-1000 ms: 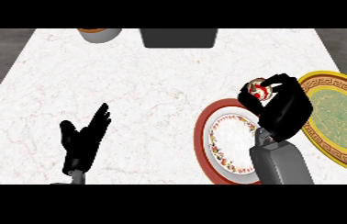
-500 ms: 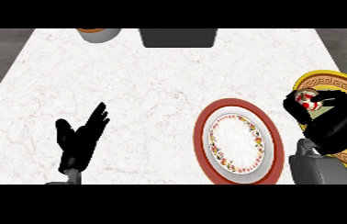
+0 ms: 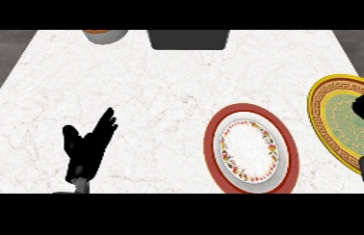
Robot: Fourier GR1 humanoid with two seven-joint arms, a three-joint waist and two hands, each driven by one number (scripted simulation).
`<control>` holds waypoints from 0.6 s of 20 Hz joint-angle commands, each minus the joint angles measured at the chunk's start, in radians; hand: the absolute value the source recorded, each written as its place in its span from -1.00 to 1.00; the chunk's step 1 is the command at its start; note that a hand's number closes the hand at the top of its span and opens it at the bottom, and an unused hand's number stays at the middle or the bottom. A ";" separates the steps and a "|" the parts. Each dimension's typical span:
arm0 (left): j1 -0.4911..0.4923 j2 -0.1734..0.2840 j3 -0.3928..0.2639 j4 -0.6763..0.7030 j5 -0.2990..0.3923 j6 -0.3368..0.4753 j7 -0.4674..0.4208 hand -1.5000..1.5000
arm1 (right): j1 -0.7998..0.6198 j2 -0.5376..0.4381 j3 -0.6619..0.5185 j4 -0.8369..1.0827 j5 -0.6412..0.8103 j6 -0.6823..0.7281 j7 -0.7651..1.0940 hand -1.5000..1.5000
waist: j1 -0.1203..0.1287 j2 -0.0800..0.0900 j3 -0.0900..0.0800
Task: Pick the cupcake from the plate and place it in the plate
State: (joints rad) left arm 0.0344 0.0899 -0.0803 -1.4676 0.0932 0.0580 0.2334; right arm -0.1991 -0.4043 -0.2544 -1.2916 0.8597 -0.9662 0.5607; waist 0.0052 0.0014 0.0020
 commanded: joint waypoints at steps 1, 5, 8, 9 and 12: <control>-0.012 0.000 0.011 0.057 -0.006 -0.011 -0.021 0.00 | -0.054 -0.077 -0.032 0.184 -0.249 -0.081 -0.221 1.00 | 0.002 0.002 0.000; 0.014 -0.015 -0.015 0.003 -0.017 -0.003 -0.014 0.00 | -0.102 -0.153 -0.111 0.339 -0.445 -0.032 -0.437 1.00 | 0.010 0.003 0.001; -0.062 0.003 0.019 0.056 0.004 -0.018 0.006 0.00 | -0.098 -0.179 -0.100 0.473 -0.367 0.183 -0.235 -1.00 | 0.017 0.012 0.000; -0.068 0.006 0.009 0.025 -0.001 -0.014 0.039 0.00 | -0.111 -0.207 -0.088 0.508 -0.368 0.254 -0.222 -1.00 | 0.023 0.011 0.001; -0.060 -0.028 0.002 0.045 -0.008 0.007 0.006 0.00 | -0.140 -0.202 -0.142 0.610 -0.497 0.334 -0.415 -1.00 | 0.019 0.010 0.003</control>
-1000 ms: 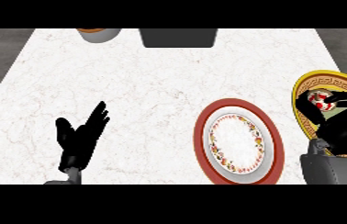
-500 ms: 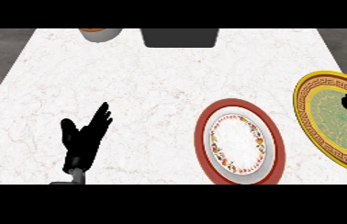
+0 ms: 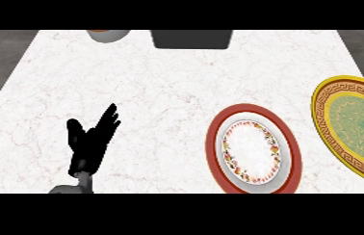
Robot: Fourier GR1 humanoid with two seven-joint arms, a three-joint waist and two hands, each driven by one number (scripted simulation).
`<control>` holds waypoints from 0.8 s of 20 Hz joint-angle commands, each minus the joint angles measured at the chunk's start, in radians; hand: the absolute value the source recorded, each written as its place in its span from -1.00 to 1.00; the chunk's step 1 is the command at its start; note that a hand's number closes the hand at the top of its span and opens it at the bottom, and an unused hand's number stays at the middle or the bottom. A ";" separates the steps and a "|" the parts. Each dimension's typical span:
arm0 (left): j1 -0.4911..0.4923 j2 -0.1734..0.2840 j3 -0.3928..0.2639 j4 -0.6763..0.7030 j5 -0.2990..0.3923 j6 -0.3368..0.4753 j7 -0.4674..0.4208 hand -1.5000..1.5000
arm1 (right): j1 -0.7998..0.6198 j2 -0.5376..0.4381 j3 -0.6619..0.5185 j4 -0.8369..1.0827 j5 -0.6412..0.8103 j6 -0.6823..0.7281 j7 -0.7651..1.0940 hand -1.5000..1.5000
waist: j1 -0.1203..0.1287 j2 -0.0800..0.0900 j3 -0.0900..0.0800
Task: Pick the cupcake from the plate and place it in the plate
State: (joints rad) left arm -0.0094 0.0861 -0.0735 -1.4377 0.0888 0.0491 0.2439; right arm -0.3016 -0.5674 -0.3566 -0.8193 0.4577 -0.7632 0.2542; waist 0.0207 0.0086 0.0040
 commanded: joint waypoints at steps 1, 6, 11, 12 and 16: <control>0.018 0.005 -0.004 -0.004 0.011 -0.025 0.002 0.00 | -0.080 -0.038 -0.056 0.179 -0.116 0.143 -0.166 -1.00 | 0.007 0.000 0.000; -0.014 0.011 0.008 -0.035 0.012 -0.010 0.053 0.00 | -0.095 -0.016 -0.171 0.256 -0.246 0.175 -0.481 -1.00 | -0.001 -0.002 0.001; 0.017 0.008 0.012 0.023 -0.007 -0.012 -0.030 0.00 | -0.124 0.047 -0.325 0.232 -0.398 0.124 -0.695 -1.00 | -0.005 0.000 0.002; 0.002 0.014 0.018 -0.026 0.012 -0.011 0.029 0.00 | -0.149 -0.016 -0.343 0.235 -0.419 0.180 -0.681 -1.00 | -0.005 -0.003 0.001; 0.026 -0.002 0.021 0.057 -0.004 -0.025 -0.081 0.00 | -0.092 -0.074 -0.419 0.305 -0.507 0.279 -0.739 -1.00 | -0.015 -0.005 -0.002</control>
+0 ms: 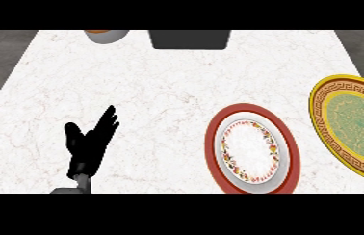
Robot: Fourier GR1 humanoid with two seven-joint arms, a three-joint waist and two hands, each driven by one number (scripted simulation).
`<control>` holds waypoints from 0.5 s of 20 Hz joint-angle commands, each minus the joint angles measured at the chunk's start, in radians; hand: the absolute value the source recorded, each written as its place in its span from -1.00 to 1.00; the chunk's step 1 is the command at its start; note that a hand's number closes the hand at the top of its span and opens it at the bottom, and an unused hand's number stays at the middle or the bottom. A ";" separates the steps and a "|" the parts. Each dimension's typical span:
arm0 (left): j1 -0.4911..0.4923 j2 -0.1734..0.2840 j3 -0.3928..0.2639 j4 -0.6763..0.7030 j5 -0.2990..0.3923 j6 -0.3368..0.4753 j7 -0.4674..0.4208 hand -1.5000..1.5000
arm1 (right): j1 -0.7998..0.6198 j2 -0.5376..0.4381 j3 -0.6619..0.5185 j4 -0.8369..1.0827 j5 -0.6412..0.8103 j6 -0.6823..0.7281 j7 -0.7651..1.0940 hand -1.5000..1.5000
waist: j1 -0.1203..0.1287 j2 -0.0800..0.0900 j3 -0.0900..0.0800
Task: Pick the cupcake from the plate and place it in the plate
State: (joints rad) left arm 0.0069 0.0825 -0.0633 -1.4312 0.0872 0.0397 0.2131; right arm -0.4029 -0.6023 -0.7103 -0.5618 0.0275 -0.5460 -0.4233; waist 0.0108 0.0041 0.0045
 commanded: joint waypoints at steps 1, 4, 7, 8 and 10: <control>0.023 0.036 0.029 -0.025 0.028 -0.035 0.016 0.00 | 0.073 0.031 -0.096 0.022 -0.120 0.084 -0.122 -1.00 | -0.008 -0.003 -0.003; 0.034 0.011 0.000 -0.060 -0.004 0.003 0.045 0.00 | 0.181 0.015 -0.080 -0.081 -0.166 0.269 -0.075 -1.00 | -0.023 -0.009 -0.004; 0.071 -0.007 -0.007 0.003 -0.011 -0.012 -0.038 0.00 | 0.262 0.071 -0.056 -0.177 -0.198 0.347 -0.062 -1.00 | -0.024 -0.008 -0.006; 0.083 -0.014 -0.006 0.018 -0.013 -0.009 -0.054 0.00 | 0.289 0.064 -0.055 -0.194 -0.206 0.381 -0.067 -1.00 | -0.023 -0.007 -0.006; 0.032 0.015 0.016 -0.025 -0.006 -0.013 0.006 0.00 | 0.364 0.119 -0.024 -0.324 -0.211 0.382 -0.039 -1.00 | -0.022 -0.008 -0.006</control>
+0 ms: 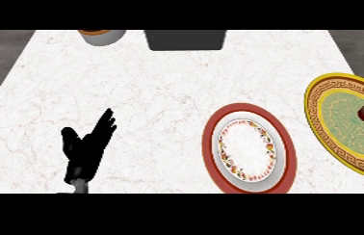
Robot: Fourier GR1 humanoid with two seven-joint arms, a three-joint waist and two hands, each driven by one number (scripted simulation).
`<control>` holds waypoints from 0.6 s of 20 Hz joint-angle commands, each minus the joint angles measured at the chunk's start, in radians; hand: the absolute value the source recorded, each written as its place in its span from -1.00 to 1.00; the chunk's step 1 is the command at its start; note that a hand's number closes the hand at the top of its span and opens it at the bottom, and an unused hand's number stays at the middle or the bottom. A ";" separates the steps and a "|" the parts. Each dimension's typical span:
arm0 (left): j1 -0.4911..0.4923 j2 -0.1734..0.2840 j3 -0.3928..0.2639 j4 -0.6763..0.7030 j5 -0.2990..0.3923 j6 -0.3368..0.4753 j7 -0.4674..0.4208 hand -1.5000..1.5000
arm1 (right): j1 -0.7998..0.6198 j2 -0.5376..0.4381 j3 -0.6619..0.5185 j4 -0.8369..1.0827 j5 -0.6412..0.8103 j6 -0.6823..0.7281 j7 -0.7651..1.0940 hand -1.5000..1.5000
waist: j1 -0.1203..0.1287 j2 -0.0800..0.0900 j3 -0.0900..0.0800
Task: Pick the cupcake from the plate and place it in the plate
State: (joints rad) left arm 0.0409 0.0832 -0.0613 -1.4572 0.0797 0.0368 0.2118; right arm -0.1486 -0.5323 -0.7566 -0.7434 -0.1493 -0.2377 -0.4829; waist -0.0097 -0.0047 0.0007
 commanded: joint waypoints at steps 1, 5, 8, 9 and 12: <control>-0.054 0.014 0.039 0.060 0.013 -0.009 0.002 0.00 | 0.157 0.065 0.036 -0.208 -0.036 0.104 0.058 -1.00 | -0.011 0.000 -0.003; 0.003 0.038 0.049 -0.016 0.041 -0.040 0.030 0.00 | 0.337 0.137 0.040 -0.356 -0.050 0.151 0.034 -1.00 | -0.004 0.001 -0.002; 0.021 -0.008 0.000 -0.023 -0.005 -0.002 0.023 0.00 | 0.443 0.182 0.075 -0.560 -0.020 0.118 0.124 -1.00 | -0.004 0.002 -0.003; -0.016 -0.026 0.004 0.017 -0.033 0.034 0.013 0.00 | 0.432 0.173 0.056 -0.513 -0.025 0.131 0.088 -1.00 | 0.002 0.004 -0.001; -0.022 -0.018 0.002 0.009 -0.026 0.015 0.031 0.00 | 0.532 0.253 0.081 -0.632 0.017 0.106 0.099 -1.00 | 0.002 0.004 -0.002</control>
State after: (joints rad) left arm 0.0291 0.0792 -0.0480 -1.4598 0.0708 0.0414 0.2389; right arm 0.2763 -0.3350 -0.6901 -1.2474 -0.1573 -0.1305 -0.4054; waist -0.0096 -0.0027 -0.0004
